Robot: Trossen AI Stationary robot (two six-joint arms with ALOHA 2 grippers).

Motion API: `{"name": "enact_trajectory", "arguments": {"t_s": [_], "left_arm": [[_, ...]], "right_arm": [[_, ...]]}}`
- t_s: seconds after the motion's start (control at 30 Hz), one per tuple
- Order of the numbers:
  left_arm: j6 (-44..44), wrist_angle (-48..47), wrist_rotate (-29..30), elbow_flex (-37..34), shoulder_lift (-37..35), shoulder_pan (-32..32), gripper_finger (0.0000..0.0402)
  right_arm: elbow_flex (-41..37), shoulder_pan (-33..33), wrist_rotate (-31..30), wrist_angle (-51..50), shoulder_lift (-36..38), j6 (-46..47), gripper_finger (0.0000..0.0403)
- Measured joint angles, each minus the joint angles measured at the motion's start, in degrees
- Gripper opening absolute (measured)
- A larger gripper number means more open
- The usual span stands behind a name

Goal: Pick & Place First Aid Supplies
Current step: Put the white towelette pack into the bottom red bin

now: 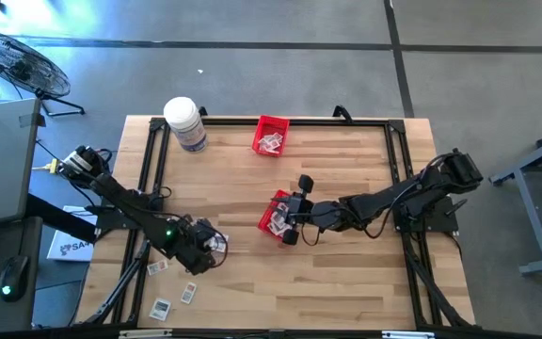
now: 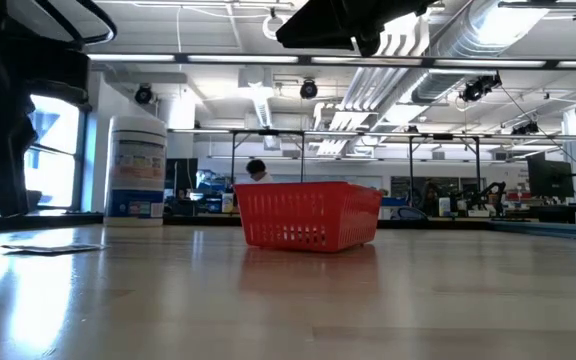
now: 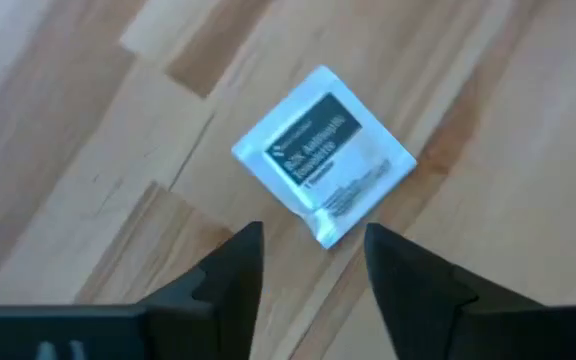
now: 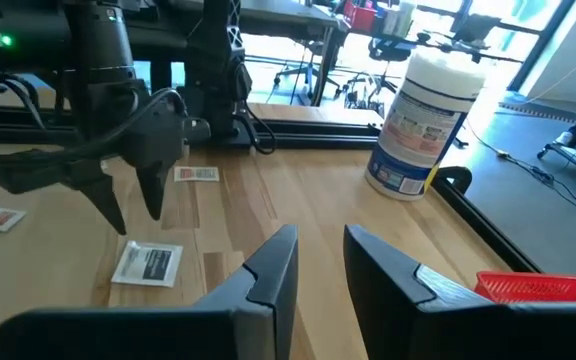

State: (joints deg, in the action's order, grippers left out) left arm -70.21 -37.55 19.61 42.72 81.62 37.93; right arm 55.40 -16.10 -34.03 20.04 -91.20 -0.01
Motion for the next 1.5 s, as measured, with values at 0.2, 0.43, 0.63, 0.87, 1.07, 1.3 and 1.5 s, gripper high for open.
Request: {"name": "enact_trajectory", "arguments": {"t_s": [0.2,0.43,0.63,0.87,1.07,1.3,1.5], "left_arm": [[16.5,1.1,-2.6,-1.1,0.0,0.0,0.0206],[40.6,8.7,-1.3,-3.4,0.0,-0.1,0.0202],[48.0,9.3,-0.3,-4.3,0.0,-0.1,0.0202],[50.9,9.6,0.1,-4.3,1.8,-0.1,0.0202],[54.4,10.7,1.2,-4.0,5.5,0.0,0.0201],[54.5,10.8,0.8,-4.0,5.8,0.0,0.0148],[53.4,10.8,-3.3,-4.1,5.9,-3.6,0.0072]], "right_arm": [[0.0,0.0,0.0,0.0,0.0,0.2,0.0078],[0.0,0.0,0.0,0.0,0.0,0.2,0.0078],[0.0,0.0,-0.1,0.0,0.0,0.2,0.0078],[0.0,0.0,-0.1,-0.1,0.0,0.2,0.0078],[0.0,0.0,-0.1,-0.1,0.0,1.2,0.0078],[0.0,0.0,0.0,-0.1,0.0,1.5,0.0078],[0.0,0.0,0.1,-0.1,0.0,1.5,0.0078]]}}
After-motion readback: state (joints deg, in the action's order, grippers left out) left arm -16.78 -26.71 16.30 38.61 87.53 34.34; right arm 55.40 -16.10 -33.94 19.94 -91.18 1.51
